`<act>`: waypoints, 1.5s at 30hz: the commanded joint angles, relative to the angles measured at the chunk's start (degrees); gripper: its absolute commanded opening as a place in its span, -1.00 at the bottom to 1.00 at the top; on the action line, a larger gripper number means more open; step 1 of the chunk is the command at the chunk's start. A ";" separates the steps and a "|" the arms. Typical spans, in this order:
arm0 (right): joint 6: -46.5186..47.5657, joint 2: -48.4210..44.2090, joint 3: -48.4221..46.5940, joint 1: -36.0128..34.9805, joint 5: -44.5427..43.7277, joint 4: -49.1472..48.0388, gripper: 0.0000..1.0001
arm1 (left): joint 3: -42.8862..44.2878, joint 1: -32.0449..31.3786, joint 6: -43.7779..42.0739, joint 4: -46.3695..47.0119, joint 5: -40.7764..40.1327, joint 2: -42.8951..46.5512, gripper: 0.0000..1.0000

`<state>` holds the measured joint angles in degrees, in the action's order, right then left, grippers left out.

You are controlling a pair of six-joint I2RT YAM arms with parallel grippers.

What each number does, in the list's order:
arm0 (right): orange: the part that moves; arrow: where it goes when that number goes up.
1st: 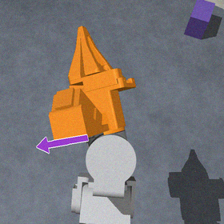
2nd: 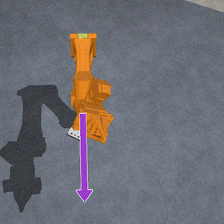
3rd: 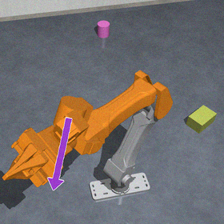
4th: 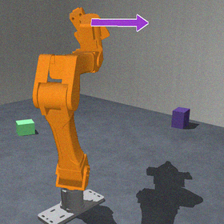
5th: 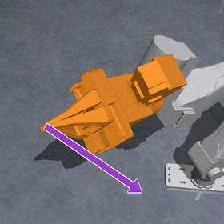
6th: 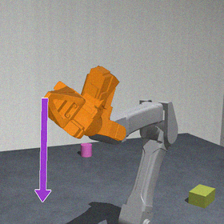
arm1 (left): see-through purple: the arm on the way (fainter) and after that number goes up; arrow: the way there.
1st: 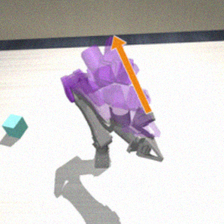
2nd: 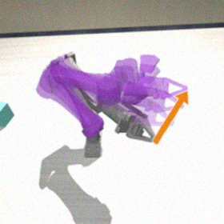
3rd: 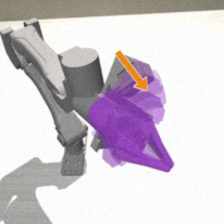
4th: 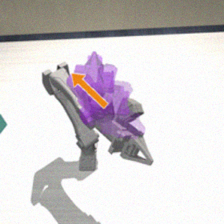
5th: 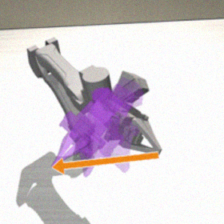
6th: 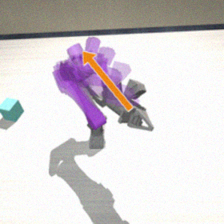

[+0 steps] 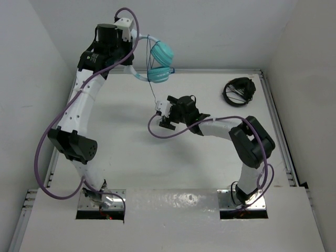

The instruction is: Wrap the headphones

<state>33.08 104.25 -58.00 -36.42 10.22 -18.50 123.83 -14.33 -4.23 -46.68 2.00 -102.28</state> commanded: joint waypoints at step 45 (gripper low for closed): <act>-60.60 14.16 -6.25 17.17 13.05 -51.47 -1.00 | -18.08 -3.32 -18.51 -5.43 25.95 9.46 -1.00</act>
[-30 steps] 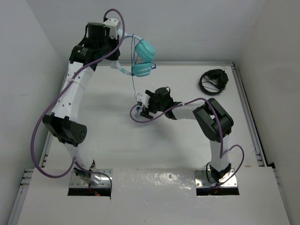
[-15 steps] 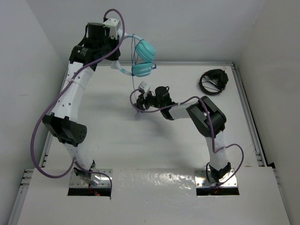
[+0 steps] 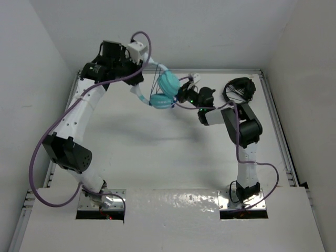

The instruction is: Wrap the headphones

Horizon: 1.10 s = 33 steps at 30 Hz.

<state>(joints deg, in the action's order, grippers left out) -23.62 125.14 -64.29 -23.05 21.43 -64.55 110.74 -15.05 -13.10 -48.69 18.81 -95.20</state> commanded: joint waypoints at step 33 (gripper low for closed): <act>14.52 -25.65 -32.04 -3.49 10.08 89.18 -1.00 | -12.40 -14.49 -15.30 24.45 -57.32 -21.34 -1.00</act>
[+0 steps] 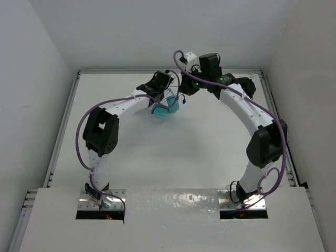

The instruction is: Wrap the headphones

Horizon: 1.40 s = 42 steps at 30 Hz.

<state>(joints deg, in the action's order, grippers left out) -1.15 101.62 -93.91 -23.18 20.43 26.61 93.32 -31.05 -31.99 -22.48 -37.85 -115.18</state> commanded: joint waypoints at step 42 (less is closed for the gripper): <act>-9.41 -3.96 33.78 -9.08 -0.84 -41.91 0.32 | 26.21 13.65 22.67 -30.07 41.37 3.47 -1.00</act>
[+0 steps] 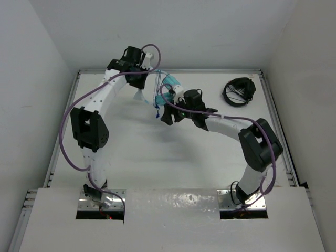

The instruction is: Wrap the headphones

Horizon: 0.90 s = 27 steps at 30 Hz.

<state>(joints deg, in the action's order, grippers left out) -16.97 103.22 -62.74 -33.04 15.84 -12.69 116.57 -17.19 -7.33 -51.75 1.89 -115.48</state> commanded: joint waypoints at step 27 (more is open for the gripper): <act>16.53 0.20 -24.15 0.69 -9.68 21.63 0.98 | 4.19 -0.48 -7.17 -10.48 3.47 -2.20 -1.00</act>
<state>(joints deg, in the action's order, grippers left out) -1.04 100.36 -79.99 -32.34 6.63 7.03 118.83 -17.32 -14.26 -63.29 2.85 -119.26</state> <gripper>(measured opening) 0.986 0.155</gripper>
